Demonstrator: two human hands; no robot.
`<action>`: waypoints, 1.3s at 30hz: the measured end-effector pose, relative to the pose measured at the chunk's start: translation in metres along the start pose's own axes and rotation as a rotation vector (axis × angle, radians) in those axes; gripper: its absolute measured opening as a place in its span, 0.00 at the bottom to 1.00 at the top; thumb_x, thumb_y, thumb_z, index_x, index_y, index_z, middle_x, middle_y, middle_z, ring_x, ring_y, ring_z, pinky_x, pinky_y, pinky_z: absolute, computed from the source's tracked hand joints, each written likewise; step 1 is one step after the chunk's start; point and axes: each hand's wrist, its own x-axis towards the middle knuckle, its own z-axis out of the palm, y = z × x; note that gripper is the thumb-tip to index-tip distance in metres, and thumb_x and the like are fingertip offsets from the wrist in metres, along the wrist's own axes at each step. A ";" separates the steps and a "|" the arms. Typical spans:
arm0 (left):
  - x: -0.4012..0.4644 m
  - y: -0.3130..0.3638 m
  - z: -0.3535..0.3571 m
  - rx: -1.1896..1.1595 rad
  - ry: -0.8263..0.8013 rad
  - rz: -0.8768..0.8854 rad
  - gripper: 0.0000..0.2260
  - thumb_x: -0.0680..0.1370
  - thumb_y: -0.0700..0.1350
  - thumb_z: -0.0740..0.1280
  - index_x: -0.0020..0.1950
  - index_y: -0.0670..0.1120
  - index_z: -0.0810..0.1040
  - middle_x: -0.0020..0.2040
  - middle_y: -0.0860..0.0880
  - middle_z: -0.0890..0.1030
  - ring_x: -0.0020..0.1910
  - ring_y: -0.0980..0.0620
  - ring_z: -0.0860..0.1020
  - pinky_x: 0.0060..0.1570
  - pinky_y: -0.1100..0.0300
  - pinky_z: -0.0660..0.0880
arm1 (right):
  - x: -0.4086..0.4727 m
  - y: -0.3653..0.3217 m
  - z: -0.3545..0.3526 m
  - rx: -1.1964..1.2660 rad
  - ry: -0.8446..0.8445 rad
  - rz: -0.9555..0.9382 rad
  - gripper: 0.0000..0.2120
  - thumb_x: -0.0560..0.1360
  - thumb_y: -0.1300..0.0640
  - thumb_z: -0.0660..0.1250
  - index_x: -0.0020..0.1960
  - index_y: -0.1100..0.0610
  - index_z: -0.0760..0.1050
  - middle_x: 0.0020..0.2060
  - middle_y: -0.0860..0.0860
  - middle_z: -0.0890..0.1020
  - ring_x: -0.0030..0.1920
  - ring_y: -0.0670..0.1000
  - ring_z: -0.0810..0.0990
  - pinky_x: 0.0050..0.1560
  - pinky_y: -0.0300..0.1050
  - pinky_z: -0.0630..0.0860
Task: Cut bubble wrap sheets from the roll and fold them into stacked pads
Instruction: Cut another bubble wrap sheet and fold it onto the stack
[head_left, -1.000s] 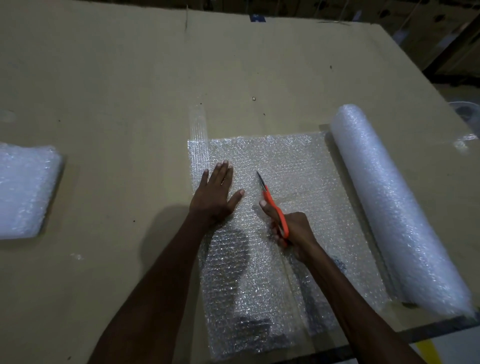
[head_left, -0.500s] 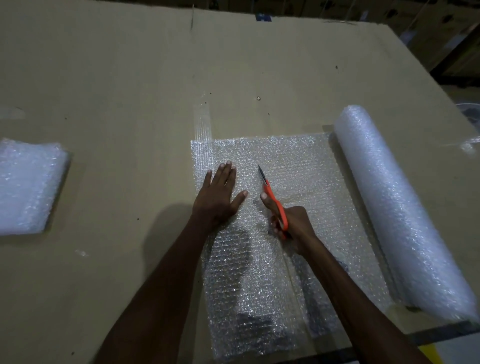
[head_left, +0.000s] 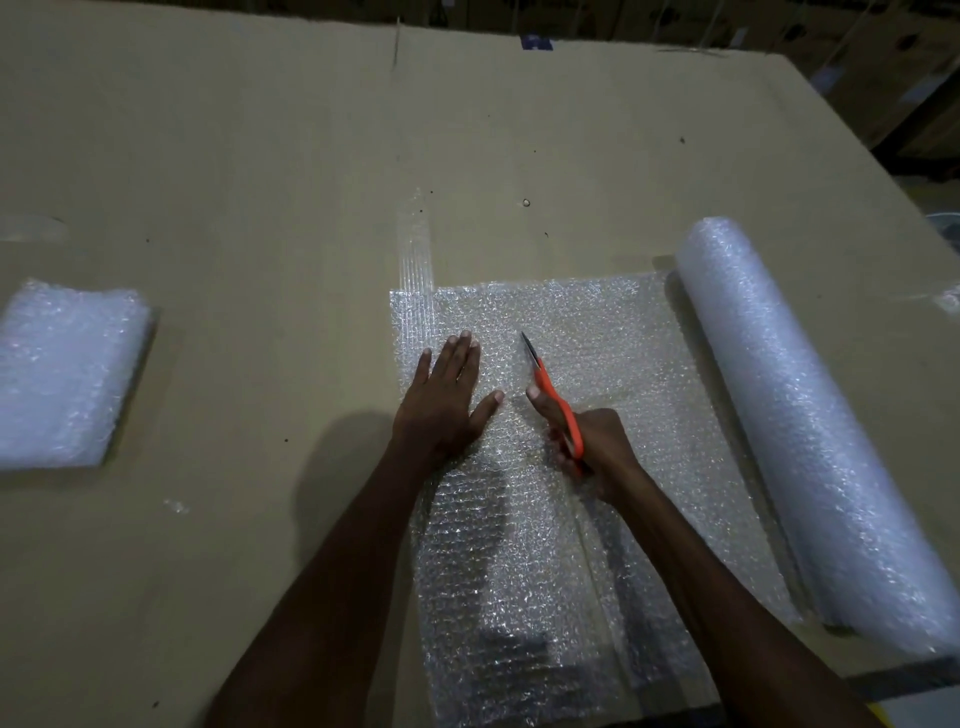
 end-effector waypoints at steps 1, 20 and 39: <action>-0.001 0.000 0.000 0.002 -0.004 -0.002 0.34 0.83 0.63 0.48 0.82 0.42 0.50 0.82 0.44 0.48 0.81 0.48 0.45 0.79 0.46 0.42 | 0.000 0.001 -0.001 -0.006 -0.002 0.002 0.27 0.65 0.36 0.80 0.31 0.60 0.79 0.25 0.57 0.78 0.21 0.50 0.73 0.23 0.36 0.66; -0.011 0.004 0.000 0.000 0.022 0.004 0.35 0.82 0.63 0.48 0.81 0.41 0.54 0.82 0.43 0.52 0.81 0.47 0.49 0.79 0.45 0.45 | 0.011 -0.009 0.006 0.030 -0.052 -0.028 0.27 0.64 0.37 0.80 0.28 0.58 0.77 0.27 0.58 0.78 0.22 0.50 0.72 0.25 0.38 0.67; 0.045 -0.026 -0.013 0.048 -0.076 0.011 0.38 0.80 0.67 0.44 0.82 0.44 0.47 0.82 0.47 0.46 0.81 0.50 0.44 0.77 0.44 0.39 | 0.021 -0.013 0.007 0.064 -0.083 -0.013 0.25 0.65 0.39 0.81 0.26 0.57 0.76 0.26 0.58 0.76 0.21 0.51 0.70 0.23 0.39 0.66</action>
